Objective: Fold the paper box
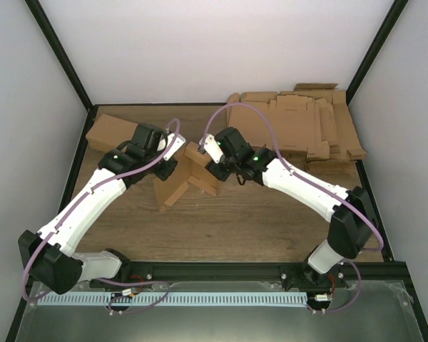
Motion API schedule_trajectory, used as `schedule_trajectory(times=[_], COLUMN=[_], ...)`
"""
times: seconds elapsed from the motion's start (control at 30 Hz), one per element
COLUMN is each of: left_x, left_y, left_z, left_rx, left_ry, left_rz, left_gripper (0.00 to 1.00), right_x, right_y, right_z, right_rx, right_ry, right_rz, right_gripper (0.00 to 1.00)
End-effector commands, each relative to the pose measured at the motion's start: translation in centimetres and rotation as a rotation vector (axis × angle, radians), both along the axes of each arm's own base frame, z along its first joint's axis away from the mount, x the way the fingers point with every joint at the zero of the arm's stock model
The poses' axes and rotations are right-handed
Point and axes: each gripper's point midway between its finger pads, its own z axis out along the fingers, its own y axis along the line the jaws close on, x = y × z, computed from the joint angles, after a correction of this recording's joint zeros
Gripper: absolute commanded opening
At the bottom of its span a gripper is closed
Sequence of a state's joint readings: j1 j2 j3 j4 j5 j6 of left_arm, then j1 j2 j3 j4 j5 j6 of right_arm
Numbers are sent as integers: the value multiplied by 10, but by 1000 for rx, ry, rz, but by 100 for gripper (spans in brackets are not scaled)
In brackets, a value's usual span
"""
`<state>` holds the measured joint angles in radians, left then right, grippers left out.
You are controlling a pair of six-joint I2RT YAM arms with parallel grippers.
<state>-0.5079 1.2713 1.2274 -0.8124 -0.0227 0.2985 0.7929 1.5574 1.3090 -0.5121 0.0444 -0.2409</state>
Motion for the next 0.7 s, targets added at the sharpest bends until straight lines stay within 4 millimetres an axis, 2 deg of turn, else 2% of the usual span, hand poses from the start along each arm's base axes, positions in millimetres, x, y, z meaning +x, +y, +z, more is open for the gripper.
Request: schedule_trajectory(times=[0.0,0.13,0.37,0.57,0.67], left_x=[-8,-9,-12,-14,-19], left_y=[-16,-19,-31,-42,-53], left_z=[15,16,28,30,40], left_rx=[-81,-98,-166,-220,-281], left_ry=[0,1,17,87,143], left_rz=[-72,-82,-112,-111,-128], left_gripper=[4,4,4,4,10], right_x=[16,22,36,39,35], right_y=[12,14,13,18,19], right_z=[4,-6,-14,-7,-9], right_rx=[-94,-139,-175,-132,-113], right_ry=[-87,-103,-181,-230,-210], right_rz=[23,23,-31,-43,-38], right_gripper=[55,51,34,33,32])
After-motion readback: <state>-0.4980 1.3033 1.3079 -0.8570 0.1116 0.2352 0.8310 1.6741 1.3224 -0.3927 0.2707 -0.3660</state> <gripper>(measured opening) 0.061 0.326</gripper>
